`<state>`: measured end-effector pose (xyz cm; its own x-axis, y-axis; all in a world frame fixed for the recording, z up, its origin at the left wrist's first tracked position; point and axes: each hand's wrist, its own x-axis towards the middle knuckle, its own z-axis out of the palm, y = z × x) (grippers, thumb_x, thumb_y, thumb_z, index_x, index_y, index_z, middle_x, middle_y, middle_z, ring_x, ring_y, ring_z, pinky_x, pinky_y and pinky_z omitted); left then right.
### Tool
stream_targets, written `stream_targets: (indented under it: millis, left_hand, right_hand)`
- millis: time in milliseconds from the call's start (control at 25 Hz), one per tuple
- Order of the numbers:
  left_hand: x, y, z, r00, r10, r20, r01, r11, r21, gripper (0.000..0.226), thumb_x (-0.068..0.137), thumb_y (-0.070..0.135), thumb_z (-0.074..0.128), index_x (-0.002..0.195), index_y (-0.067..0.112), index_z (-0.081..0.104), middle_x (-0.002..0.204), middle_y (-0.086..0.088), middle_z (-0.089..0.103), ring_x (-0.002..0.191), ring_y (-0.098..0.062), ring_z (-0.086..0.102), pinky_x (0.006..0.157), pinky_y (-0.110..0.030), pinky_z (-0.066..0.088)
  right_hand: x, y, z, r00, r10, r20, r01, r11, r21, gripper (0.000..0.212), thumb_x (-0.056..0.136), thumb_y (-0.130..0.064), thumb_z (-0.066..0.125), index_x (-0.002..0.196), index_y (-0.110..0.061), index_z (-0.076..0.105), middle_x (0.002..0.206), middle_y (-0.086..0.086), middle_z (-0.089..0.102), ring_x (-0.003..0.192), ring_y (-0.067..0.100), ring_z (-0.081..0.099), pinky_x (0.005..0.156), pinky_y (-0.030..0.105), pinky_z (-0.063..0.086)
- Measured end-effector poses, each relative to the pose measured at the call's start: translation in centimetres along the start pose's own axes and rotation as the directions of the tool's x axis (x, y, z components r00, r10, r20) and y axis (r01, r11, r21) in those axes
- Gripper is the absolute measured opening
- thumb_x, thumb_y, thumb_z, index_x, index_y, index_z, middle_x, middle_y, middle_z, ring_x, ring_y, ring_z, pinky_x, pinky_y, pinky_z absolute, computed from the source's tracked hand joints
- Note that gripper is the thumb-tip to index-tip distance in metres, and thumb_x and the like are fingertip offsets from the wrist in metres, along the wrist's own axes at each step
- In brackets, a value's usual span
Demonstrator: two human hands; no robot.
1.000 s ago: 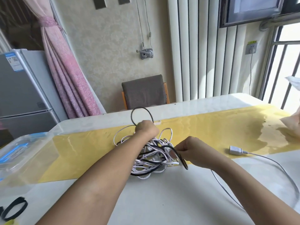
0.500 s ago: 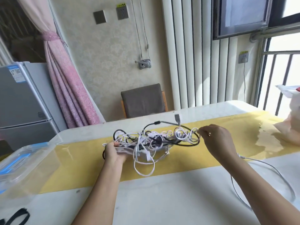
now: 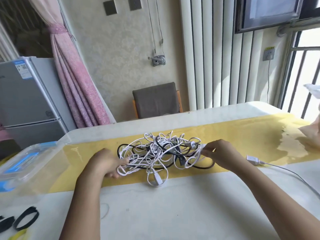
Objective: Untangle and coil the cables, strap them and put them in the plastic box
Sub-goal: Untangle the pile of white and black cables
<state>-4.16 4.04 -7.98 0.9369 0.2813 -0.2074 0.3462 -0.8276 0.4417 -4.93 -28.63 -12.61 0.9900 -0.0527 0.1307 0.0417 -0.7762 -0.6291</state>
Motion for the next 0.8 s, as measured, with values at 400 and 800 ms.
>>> stream_targets:
  millis: [400, 800]
  left_hand:
    - [-5.1, 10.1, 9.3, 0.666, 0.744, -0.059, -0.746, 0.662, -0.067, 0.025, 0.080, 0.033, 0.071, 0.103, 0.023, 0.066, 0.105, 0.010, 0.067, 0.096, -0.005, 0.059, 0.089, -0.022, 0.042]
    - [-2.8, 8.7, 14.9, 0.681, 0.662, -0.312, -0.716, 0.691, -0.097, 0.035, 0.075, 0.025, 0.041, 0.095, 0.007, 0.063, 0.079, -0.011, 0.063, 0.078, -0.029, 0.050, 0.090, -0.038, 0.044]
  right_hand:
    - [-0.6, -0.5, 1.0, 0.905, -0.125, 0.408, 0.029, 0.972, 0.234, 0.034, 0.092, -0.003, 0.046, 0.063, -0.016, 0.057, 0.054, -0.001, 0.052, 0.047, 0.012, 0.039, 0.051, 0.024, 0.034]
    - [-0.9, -1.6, 3.0, 0.969, -0.184, 0.163, 0.175, 0.982, 0.068, 0.034, 0.087, -0.011, 0.055, 0.056, -0.006, 0.044, 0.054, 0.002, 0.031, 0.050, 0.011, 0.022, 0.045, 0.024, 0.022]
